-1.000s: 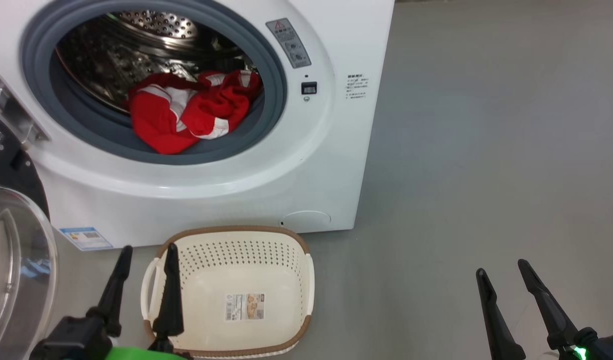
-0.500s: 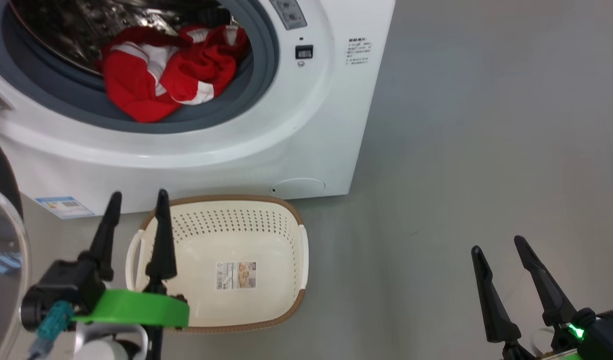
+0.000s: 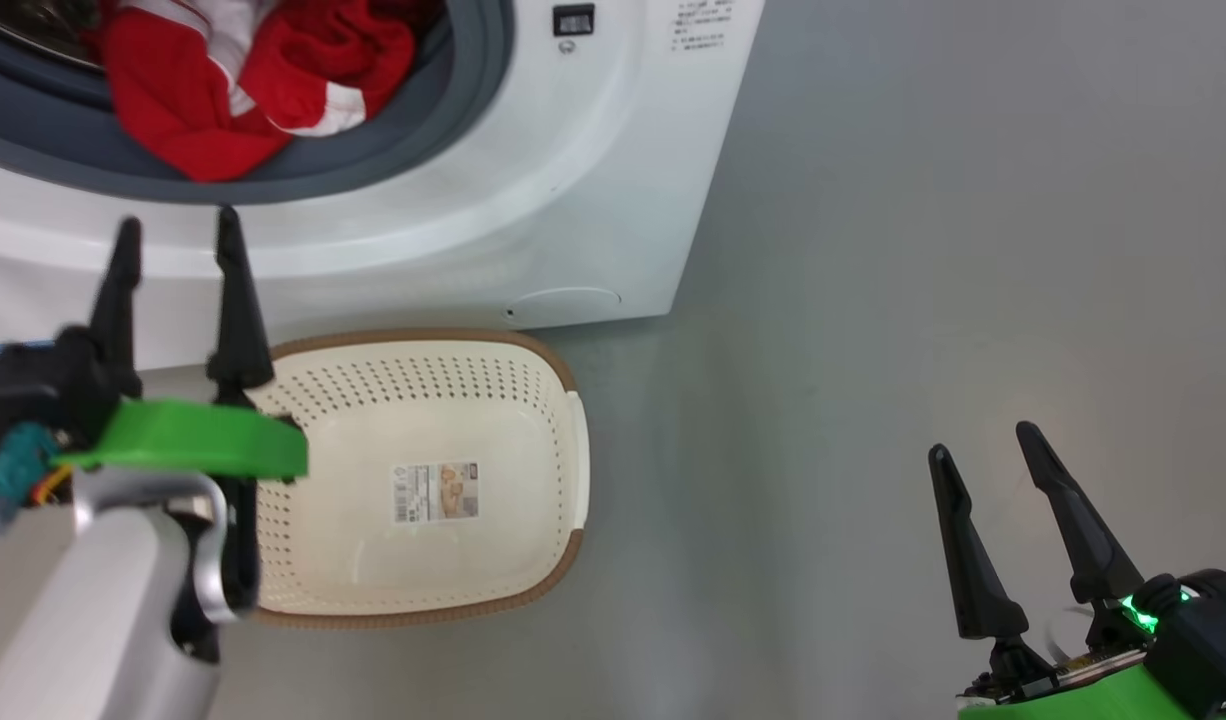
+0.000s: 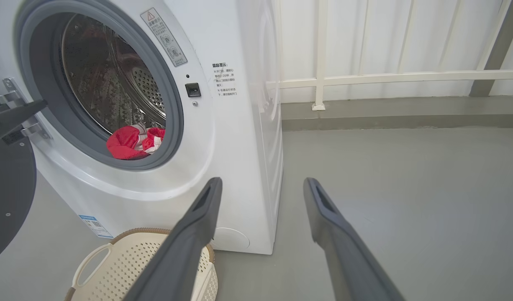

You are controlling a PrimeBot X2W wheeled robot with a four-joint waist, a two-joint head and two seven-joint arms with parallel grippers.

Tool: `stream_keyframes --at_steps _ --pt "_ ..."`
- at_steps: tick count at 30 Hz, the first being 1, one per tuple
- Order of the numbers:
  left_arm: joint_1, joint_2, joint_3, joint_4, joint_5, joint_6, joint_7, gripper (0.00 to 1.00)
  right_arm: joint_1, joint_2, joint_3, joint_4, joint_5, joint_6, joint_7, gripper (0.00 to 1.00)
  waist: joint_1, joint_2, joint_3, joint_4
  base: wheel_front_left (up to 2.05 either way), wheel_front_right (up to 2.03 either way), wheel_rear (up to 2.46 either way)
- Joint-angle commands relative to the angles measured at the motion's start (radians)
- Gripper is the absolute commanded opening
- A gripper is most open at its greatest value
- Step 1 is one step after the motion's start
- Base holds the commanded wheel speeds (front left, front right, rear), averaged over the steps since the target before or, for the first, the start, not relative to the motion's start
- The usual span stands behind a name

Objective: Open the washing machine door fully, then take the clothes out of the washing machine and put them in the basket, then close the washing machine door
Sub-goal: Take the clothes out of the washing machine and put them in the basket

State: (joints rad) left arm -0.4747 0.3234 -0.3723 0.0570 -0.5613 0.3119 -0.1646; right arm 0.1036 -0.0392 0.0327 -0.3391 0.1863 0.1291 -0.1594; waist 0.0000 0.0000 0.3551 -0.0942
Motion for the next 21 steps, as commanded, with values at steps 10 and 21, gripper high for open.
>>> stream_keyframes --at_steps 10,21 --pt "-0.19 0.038 0.069 0.146 -0.027 -0.039 -0.002 1.0 -0.056 -0.011 0.042 -0.008 -0.011 0.002 -0.016 1.0 0.0 0.0 0.077 -0.033 0.0 0.0 0.0" --pt "-0.369 0.038 0.063 0.342 -0.034 -0.067 0.048 1.0 -0.085 -0.011 0.064 0.008 -0.016 0.002 -0.02 1.0 0.0 0.0 0.126 -0.05 0.0 0.0 0.0"
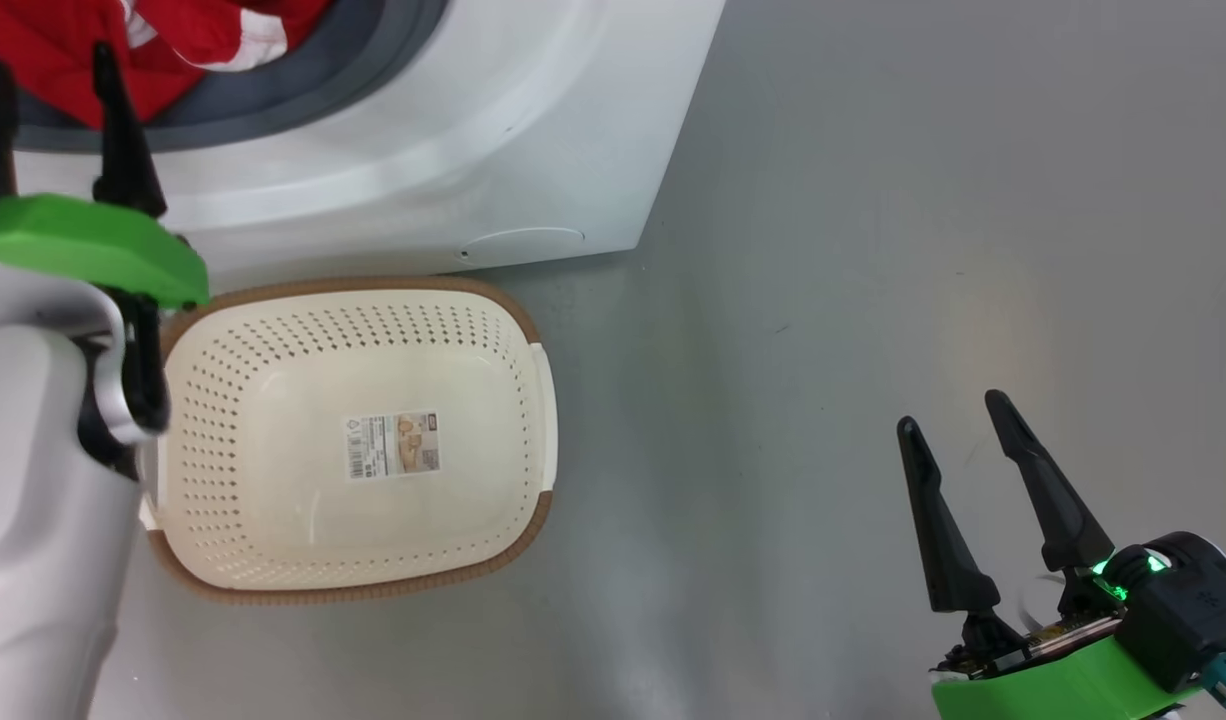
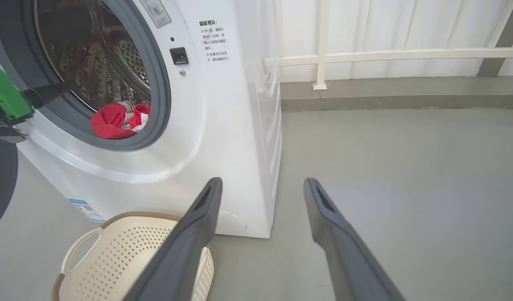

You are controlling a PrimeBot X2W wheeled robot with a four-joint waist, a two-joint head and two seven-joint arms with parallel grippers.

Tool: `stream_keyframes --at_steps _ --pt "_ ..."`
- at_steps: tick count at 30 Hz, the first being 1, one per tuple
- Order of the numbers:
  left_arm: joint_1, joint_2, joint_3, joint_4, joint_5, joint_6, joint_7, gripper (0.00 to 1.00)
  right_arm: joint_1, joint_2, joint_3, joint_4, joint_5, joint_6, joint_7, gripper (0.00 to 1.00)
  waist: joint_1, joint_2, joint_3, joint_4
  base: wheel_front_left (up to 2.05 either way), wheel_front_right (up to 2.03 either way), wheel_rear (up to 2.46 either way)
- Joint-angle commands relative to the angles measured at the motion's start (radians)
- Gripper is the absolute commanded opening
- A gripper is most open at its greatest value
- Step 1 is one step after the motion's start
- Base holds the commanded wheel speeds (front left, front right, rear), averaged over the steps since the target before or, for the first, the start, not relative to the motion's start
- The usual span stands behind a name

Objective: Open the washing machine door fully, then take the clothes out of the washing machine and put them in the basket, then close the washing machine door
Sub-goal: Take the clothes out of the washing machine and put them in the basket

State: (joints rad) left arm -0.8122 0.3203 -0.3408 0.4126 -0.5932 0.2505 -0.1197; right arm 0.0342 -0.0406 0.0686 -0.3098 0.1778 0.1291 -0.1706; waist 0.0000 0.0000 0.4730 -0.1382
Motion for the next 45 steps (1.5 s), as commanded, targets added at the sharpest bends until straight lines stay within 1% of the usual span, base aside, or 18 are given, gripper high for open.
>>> stream_keyframes --at_steps 1,6,14,15,21,28,37,45 --pt "-0.049 0.041 0.031 0.005 -0.003 -0.009 0.006 1.0 -0.019 -0.01 0.031 -0.02 -0.007 0.002 -0.009 1.0 0.0 0.0 0.012 -0.008 0.0 0.0 0.0" --pt "-0.128 0.046 0.029 0.101 0.003 -0.01 0.019 1.0 -0.032 -0.01 0.043 -0.012 -0.007 0.002 -0.011 1.0 0.0 0.0 0.031 -0.022 0.0 0.0 0.0" --pt "-0.233 0.059 0.026 0.248 0.002 -0.029 0.044 1.0 -0.043 -0.01 0.059 -0.004 -0.005 0.002 -0.013 1.0 0.0 0.0 0.057 -0.046 0.0 0.0 0.0" --pt "-0.233 0.059 0.026 0.248 0.002 -0.029 0.044 1.0 -0.043 -0.01 0.059 -0.004 -0.005 0.002 -0.013 1.0 0.0 0.0 0.057 -0.046 0.0 0.0 0.0" --pt "-0.294 0.076 0.014 0.359 0.01 -0.032 0.086 1.0 -0.055 -0.011 0.079 0.0 -0.004 0.002 -0.013 1.0 0.0 0.0 0.078 -0.064 0.0 0.0 0.0" --pt "-0.343 0.086 0.013 0.44 0.005 -0.038 0.099 1.0 -0.07 -0.021 0.089 0.005 0.002 0.002 -0.013 1.0 0.0 0.0 0.105 -0.08 0.0 0.0 0.0" --pt "-0.381 0.105 0.001 0.528 0.02 -0.007 0.115 1.0 -0.085 -0.032 0.106 0.011 0.01 0.002 -0.011 1.0 0.0 0.0 0.129 -0.097 0.0 0.0 0.0" --pt "-0.397 0.102 -0.02 0.582 0.02 -0.006 0.173 1.0 -0.092 -0.035 0.113 0.013 0.013 0.002 -0.011 1.0 0.0 0.0 0.14 -0.101 0.0 0.0 0.0"
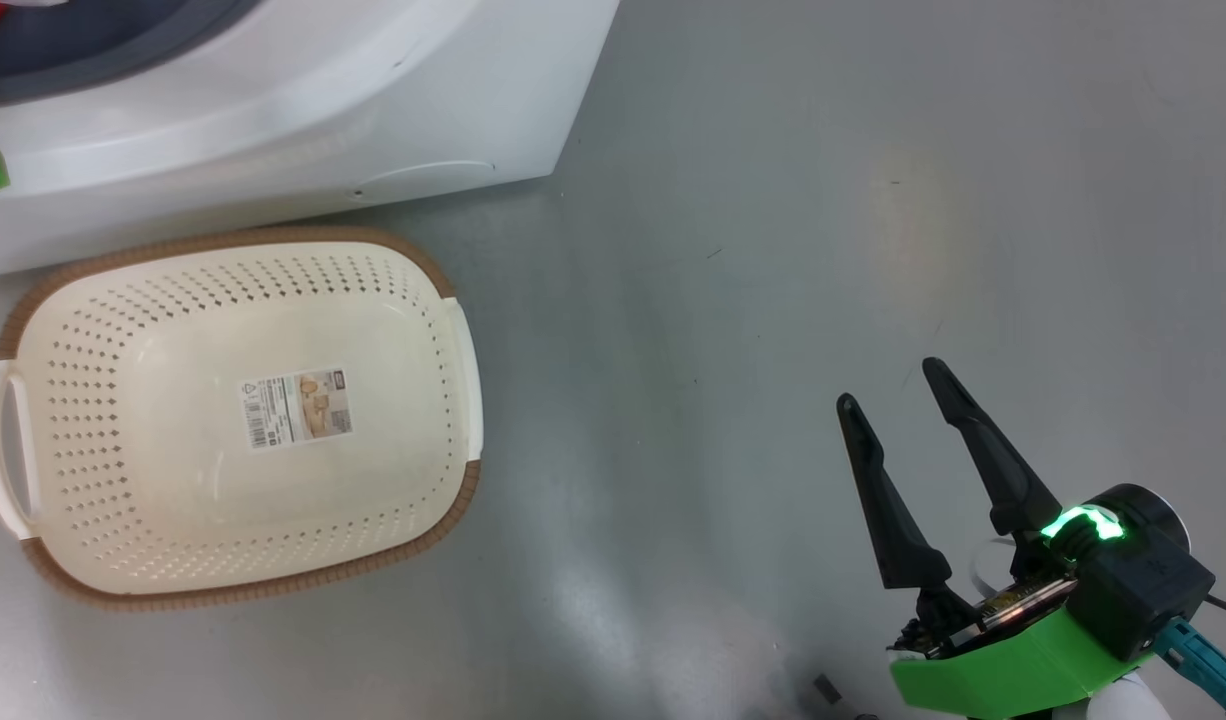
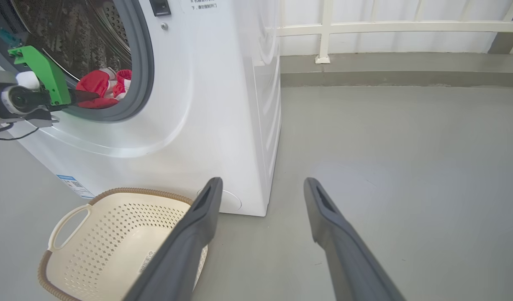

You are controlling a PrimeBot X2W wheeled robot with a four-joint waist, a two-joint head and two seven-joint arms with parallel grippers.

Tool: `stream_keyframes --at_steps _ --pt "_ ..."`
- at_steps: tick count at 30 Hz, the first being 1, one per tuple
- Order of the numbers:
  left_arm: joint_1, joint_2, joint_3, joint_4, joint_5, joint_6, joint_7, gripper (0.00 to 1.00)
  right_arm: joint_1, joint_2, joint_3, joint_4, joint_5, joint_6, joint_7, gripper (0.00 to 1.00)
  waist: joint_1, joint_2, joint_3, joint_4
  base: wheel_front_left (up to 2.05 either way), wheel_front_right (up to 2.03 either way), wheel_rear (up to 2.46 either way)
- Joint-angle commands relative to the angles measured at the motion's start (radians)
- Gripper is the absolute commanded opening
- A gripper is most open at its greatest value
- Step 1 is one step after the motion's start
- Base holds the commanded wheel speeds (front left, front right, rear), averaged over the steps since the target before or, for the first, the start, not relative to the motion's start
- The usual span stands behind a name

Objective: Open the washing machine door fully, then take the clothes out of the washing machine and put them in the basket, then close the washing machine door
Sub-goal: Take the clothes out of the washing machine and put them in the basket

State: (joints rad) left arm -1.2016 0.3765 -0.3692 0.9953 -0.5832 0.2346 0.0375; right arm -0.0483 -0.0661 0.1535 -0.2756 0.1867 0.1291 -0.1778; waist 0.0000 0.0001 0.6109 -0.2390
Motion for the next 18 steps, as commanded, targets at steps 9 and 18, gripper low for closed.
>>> stream_keyframes --at_steps 9,18 --pt "-0.009 0.051 -0.043 0.029 0.042 0.027 0.086 1.0 -0.017 -0.009 0.033 -0.027 0.008 0.002 -0.005 1.0 0.0 -0.0001 0.016 -0.003 0.0 0.0 0.0" --pt "-0.004 0.05 -0.051 0.023 0.035 0.019 0.083 0.0 -0.023 -0.009 0.033 -0.025 0.008 0.002 -0.009 1.0 0.0 -0.0001 0.025 -0.002 0.0 0.0 0.0"
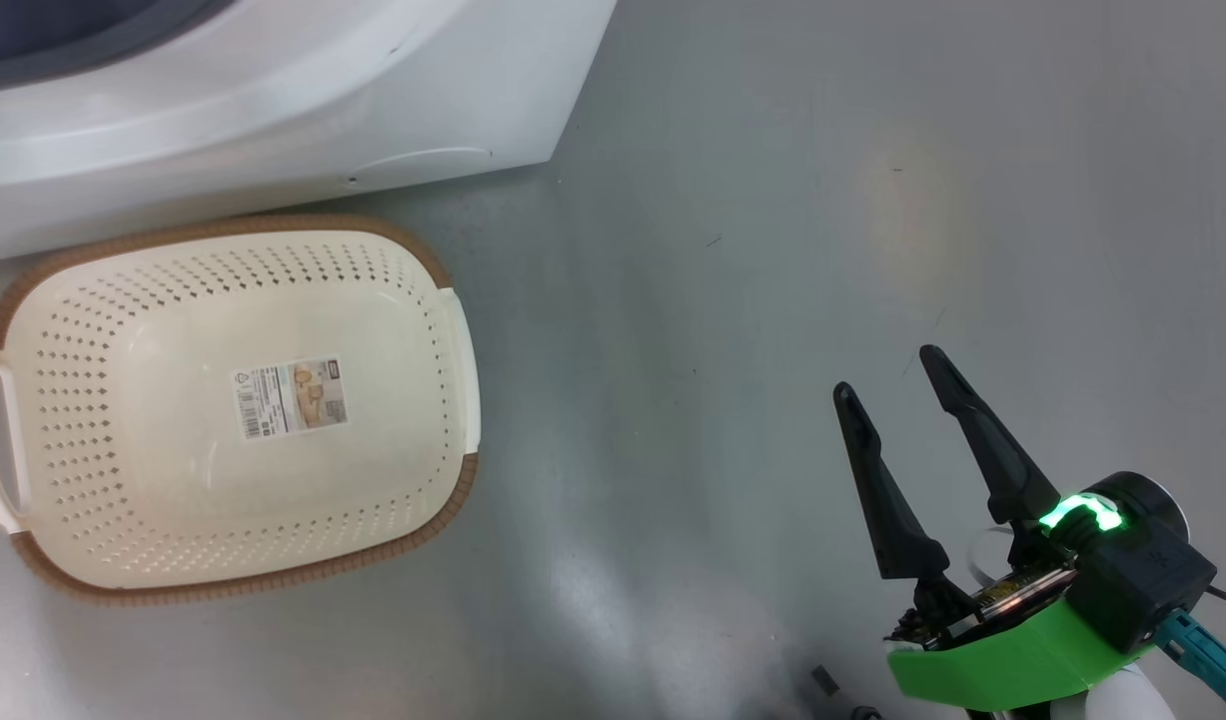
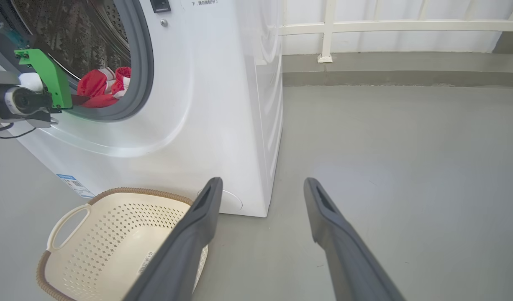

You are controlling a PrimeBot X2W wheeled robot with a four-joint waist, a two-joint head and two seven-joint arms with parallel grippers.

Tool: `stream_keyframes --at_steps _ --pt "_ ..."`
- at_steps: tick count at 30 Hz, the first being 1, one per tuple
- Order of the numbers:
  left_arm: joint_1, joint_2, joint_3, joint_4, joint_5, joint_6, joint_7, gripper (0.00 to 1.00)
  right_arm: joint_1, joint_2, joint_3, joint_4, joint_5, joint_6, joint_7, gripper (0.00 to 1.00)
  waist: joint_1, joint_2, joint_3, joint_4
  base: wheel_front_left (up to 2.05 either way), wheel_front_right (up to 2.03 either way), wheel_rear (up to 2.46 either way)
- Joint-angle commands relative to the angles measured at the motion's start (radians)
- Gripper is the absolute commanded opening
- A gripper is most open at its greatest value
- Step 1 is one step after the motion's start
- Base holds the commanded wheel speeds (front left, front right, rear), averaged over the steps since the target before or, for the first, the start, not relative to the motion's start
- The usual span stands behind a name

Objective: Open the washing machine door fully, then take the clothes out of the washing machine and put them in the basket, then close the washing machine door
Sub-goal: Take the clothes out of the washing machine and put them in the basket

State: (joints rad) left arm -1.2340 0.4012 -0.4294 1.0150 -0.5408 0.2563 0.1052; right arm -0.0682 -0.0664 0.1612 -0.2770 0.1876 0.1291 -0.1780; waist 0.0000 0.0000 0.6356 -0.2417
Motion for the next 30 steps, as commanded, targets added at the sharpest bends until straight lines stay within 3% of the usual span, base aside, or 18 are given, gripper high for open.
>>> stream_keyframes --at_steps 1,16,30 --pt "0.03 0.025 0.011 0.001 -0.01 -0.004 0.01 0.0 -0.004 -0.008 0.025 -0.023 0.006 0.002 -0.009 1.0 0.0 0.0 0.001 0.001 0.0 0.0 0.0" --pt "0.072 0.017 0.064 -0.119 -0.07 -0.029 -0.148 0.0 -0.015 -0.005 0.015 -0.014 0.002 0.002 -0.012 1.0 0.0 0.0 0.005 0.035 0.0 0.0 0.0" --pt "0.169 0.048 0.108 -0.379 -0.071 -0.02 -0.341 0.0 -0.007 -0.002 0.0 -0.028 -0.007 0.002 -0.005 1.0 0.0 0.0 -0.004 0.07 0.0 0.0 0.0"
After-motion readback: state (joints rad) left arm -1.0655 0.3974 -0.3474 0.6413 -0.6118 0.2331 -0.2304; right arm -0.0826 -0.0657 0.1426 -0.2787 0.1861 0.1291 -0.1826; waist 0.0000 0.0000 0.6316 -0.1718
